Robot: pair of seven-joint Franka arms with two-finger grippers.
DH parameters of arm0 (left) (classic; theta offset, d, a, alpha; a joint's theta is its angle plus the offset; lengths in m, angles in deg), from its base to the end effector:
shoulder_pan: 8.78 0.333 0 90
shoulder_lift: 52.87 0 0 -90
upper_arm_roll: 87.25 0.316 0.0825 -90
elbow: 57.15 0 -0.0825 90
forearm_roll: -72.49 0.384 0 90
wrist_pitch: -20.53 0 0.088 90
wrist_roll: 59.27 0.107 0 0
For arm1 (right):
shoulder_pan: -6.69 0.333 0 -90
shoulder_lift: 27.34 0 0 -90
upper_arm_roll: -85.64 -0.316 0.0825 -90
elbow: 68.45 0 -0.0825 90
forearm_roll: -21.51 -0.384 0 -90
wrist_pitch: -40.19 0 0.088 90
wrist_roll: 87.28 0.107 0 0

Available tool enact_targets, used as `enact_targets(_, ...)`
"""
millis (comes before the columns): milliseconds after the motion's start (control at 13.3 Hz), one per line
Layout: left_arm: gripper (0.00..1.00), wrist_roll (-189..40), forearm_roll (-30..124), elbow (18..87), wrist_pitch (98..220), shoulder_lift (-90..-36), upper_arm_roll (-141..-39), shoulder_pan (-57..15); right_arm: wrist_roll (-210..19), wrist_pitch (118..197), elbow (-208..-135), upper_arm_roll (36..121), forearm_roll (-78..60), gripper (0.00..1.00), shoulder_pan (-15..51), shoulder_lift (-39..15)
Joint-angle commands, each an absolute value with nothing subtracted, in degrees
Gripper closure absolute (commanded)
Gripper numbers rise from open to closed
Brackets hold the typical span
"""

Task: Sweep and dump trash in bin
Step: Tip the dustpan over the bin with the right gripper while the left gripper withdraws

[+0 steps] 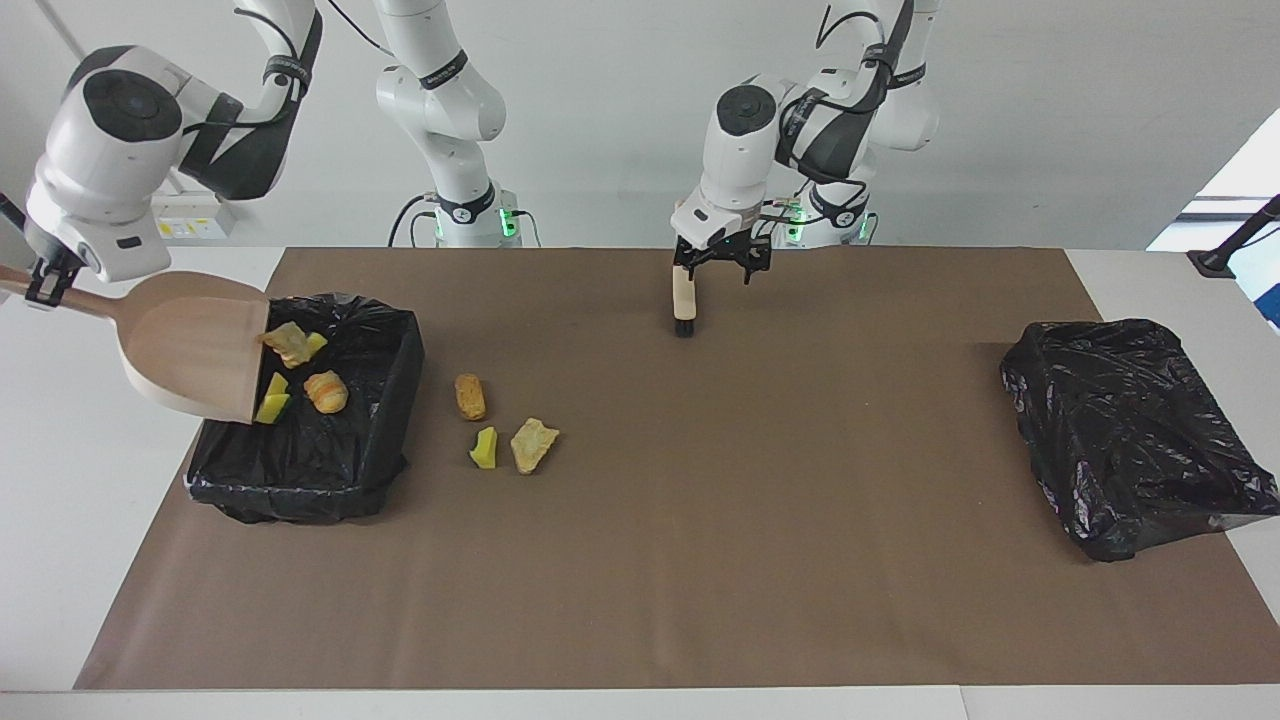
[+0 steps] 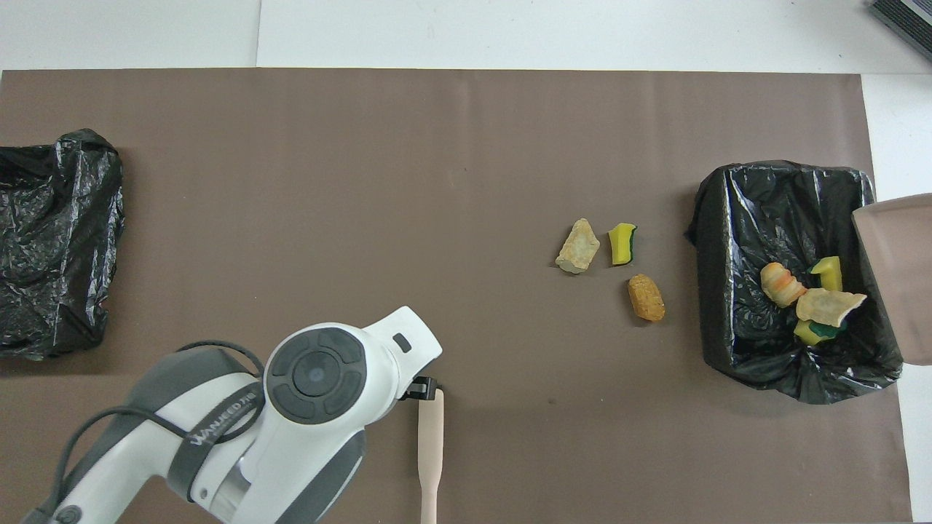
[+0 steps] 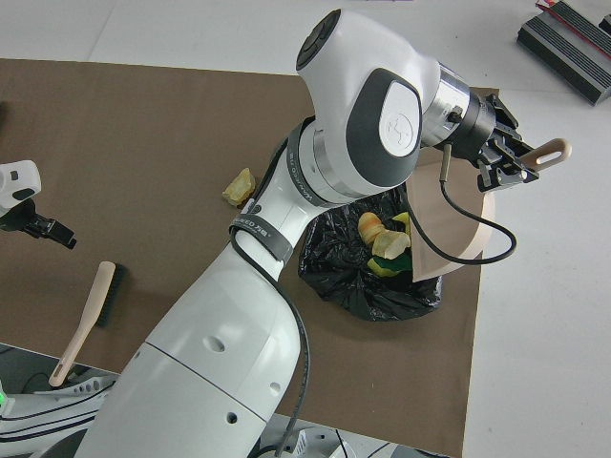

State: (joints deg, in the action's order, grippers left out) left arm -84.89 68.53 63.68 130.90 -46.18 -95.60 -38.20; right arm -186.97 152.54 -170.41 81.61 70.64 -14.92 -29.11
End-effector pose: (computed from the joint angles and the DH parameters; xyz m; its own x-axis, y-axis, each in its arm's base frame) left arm 0.3994 -0.3177 0.4616 0.9798 -0.1831 -0.0806 -0.1827 -0.9831 0.0125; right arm 0.5361 -0.2212 0.6009 -0.0992 0.6556 -0.7486 0.9941 0.0978 -0.0461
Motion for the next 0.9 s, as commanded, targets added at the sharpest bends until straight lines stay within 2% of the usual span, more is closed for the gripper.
enact_targets(0, 0.00, -78.3, 70.6, 54.3, 124.0, -47.1, -96.3, -33.0, -189.6, 152.4, -171.1, 81.5, 71.7, 1.00, -15.3, -31.1)
enact_targets(300, 0.00, -69.5, 72.4, 45.4, 118.1, -47.8, -96.0, -26.0, -177.7, 149.6, -171.3, 80.8, 63.1, 1.00, -13.3, -31.2)
enact_targets(526, 0.00, -63.1, 72.4, 35.9, 109.9, -49.9, -95.9, -20.7, -158.5, 142.4, -171.1, 80.2, 57.9, 1.00, -3.7, -31.2)
enact_targets(826, 0.00, -60.8, 72.1, 29.3, 103.9, -51.7, -95.6, -15.7, -133.3, 140.9, -170.9, 79.4, 48.0, 1.00, 6.3, -29.3)
